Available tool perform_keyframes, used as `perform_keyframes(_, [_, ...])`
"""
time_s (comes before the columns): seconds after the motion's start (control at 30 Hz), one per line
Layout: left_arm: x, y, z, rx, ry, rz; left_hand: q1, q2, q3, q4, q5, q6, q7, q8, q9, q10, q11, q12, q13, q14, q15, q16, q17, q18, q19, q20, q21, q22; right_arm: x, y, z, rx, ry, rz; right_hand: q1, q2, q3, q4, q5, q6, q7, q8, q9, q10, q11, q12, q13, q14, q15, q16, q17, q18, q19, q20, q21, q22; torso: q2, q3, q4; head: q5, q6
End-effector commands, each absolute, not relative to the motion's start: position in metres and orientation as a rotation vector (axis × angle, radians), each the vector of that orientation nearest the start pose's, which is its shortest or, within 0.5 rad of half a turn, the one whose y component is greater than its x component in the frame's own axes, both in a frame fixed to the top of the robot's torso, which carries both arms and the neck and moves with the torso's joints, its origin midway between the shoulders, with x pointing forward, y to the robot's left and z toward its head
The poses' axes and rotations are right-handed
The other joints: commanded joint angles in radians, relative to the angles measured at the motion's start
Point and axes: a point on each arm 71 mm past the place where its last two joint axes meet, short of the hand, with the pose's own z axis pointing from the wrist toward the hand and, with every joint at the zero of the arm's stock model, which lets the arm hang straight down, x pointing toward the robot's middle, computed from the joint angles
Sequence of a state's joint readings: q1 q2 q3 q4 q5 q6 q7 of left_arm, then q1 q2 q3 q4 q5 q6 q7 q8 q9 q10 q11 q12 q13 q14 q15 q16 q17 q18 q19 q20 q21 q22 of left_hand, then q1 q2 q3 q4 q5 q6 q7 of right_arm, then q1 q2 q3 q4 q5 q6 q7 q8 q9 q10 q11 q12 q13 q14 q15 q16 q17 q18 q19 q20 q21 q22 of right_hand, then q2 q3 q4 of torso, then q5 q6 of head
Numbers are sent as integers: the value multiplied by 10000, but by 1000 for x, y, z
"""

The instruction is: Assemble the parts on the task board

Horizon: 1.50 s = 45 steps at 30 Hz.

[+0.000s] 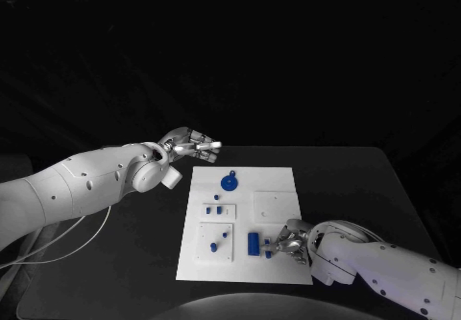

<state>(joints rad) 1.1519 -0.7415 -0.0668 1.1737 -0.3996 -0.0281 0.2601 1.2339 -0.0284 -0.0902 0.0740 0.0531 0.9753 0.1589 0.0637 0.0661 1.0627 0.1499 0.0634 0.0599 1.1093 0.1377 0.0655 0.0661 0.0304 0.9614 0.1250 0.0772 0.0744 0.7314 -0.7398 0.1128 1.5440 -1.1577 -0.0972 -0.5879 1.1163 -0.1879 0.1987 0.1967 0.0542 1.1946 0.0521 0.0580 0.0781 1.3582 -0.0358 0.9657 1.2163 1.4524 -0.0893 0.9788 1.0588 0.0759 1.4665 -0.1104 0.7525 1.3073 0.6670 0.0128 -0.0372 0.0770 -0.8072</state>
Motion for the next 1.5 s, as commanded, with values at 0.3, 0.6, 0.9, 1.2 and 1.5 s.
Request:
perform_keyframes(0.3, [522,245,-243,-7693,18090,-13197,133,188,45,-143,-62,-83,4,9,-3,-42,25,-28,-3,-67,26,-31,-6,-73,3,-38,-42,-10,365,-171,-371,3576,25749,5865,1085,338,-1536,-1097,-45,-621,208,66,-14,-284,125,-525,-276,-91,25,-198,-10,-149,214,-1,-350,859,-3,6,-12,11,21])
perform_keyframes(0.6, [522,245,-244,-7701,18145,-13201,165,255,37,-217,-60,-68,0,10,-3,-42,24,-27,-3,-61,29,-32,-1,-52,10,-31,-36,-7,363,-171,-371,3407,25873,5971,1247,591,-1287,-1891,46,-592,231,59,46,-308,142,-453,-355,-78,50,-219,45,-109,221,46,-326,877,2,4,-4,-18,-7])
perform_keyframes(0.9, [522,245,-244,-7698,18181,-13218,104,364,-85,-381,-59,-72,0,10,-3,-43,25,-26,-3,-65,32,-32,-1,-24,1,-11,-36,-7,366,-172,-372,3817,25495,5622,823,1288,-149,-2029,-39,39,16,116,152,-225,21,-283,-372,-19,-19,-177,131,-124,277,-12,-259,884,-1,-5,2,-41,-25])
perform_keyframes(1.2, [521,245,-245,-7693,18247,-13249,86,379,-97,-382,-59,-67,0,7,-3,-38,22,-27,-3,-69,33,-33,-1,-25,-4,-10,-38,-8,370,-174,-374,4419,25129,5080,408,1783,979,-2187,-51,725,-347,129,716,-103,-223,-206,-287,7,-193,-181,194,-267,343,-203,-155,902,-2,-6,-1,8,-85])
perform_keyframes(1.5, [521,245,-245,-7680,18354,-13208,79,397,-102,-382,-59,-55,7,12,-1,-26,21,-25,-2,-66,32,-32,-1,-25,0,-11,-35,-7,373,-175,-375,4752,24771,4894,-476,1730,1981,-2670,-60,599,-446,93,2738,-34,-293,-251,-168,43,-249,-209,294,-338,370,-268,-148,907,-1,-1,-5,-3,-97])
